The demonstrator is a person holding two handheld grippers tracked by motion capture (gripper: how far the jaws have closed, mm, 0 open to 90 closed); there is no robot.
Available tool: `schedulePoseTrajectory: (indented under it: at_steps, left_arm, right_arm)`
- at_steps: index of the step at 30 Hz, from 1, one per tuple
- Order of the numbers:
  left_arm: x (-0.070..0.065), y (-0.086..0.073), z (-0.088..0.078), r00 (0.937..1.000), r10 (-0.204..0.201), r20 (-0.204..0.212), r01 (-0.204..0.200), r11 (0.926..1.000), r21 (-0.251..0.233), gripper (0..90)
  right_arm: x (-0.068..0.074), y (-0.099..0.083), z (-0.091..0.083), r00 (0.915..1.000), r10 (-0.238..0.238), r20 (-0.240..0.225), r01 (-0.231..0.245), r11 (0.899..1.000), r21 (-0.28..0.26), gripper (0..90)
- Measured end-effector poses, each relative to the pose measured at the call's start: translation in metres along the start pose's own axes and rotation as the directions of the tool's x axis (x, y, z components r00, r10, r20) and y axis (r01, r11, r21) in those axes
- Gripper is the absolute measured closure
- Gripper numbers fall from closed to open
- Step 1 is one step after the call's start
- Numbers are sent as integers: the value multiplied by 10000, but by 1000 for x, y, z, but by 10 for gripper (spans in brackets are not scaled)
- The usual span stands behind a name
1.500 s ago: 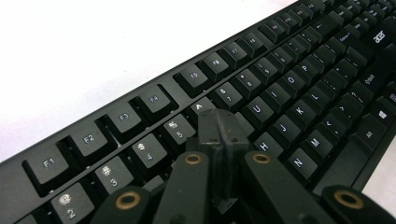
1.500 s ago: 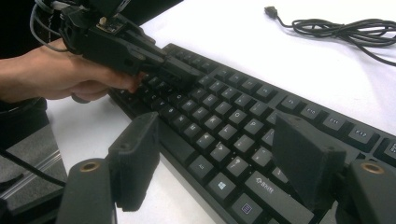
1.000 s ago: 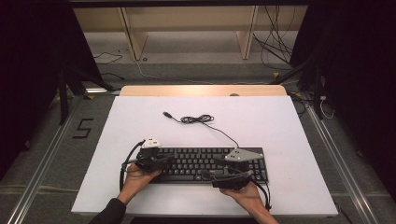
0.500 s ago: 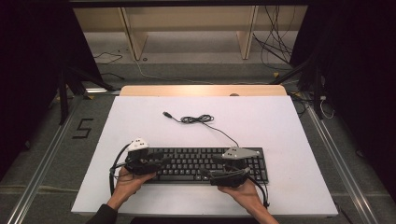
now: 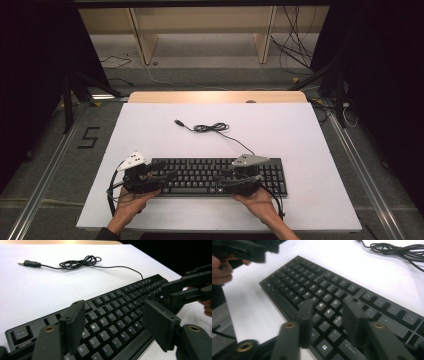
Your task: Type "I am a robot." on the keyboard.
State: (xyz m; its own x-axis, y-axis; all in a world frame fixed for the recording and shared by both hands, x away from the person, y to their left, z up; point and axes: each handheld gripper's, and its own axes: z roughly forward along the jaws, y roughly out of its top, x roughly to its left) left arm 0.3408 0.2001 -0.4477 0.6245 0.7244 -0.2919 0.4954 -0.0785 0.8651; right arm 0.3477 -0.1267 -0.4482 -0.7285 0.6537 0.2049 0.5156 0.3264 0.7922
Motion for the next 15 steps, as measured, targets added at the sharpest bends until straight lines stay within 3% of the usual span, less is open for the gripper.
schedulePoseTrajectory:
  at_steps: [8, 15]
  left_arm:
    - [0, -7, -9, 10000, -26, 61, 28, 9994, -332, 303]
    - [0, -12, -14, 9998, 198, 32, -197, 9994, -290, 298]
  right_arm:
    - [0, -2, 11, 9999, -164, 13, 163, 9988, 456, 865]
    - [3, -4, 21, 9995, -304, -72, 309, 9961, 823, 900]
